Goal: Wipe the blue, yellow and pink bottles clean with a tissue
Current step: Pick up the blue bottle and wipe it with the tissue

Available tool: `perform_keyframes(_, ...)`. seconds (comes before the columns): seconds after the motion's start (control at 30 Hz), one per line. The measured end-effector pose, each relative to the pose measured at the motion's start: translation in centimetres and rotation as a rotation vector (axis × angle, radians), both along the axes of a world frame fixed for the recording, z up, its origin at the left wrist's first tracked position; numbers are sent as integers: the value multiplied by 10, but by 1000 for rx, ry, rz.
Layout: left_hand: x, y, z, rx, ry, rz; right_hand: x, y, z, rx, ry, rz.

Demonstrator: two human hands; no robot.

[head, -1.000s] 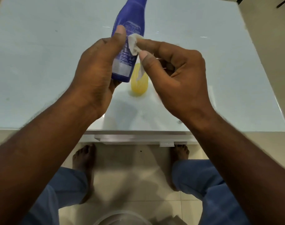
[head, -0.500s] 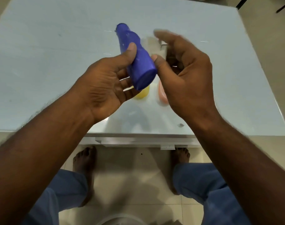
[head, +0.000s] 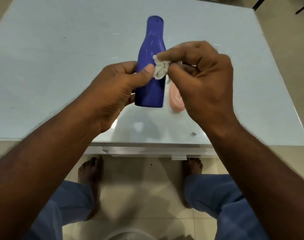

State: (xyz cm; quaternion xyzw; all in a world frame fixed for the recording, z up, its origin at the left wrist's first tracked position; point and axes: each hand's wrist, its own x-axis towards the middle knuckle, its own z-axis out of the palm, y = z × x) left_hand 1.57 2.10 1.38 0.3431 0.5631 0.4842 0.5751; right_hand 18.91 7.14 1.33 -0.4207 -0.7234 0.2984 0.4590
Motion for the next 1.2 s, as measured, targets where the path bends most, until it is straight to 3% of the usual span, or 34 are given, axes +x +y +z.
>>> perform_keyframes(0.23,6,4,2,-11,-87,41,5,8,0,4,48,-88)
perform_keyframes(0.4,6,-1,1,10,-24,-44,-1,3,6,-71,115,-60)
perform_keyframes(0.6,-3,4,5,-16,-177,173,-2,-3,5,-200,-11,112)
perform_keyframes(0.7,-6,5,4,-20,-127,179,-3,-6,3,-241,-75,130)
perform_keyframes(0.93,4,-3,1,48,117,-72,3,7,7,-57,110,-78)
perform_keyframes(1.2,6,-3,11,-12,-138,179,-7,-10,2,-56,-76,121)
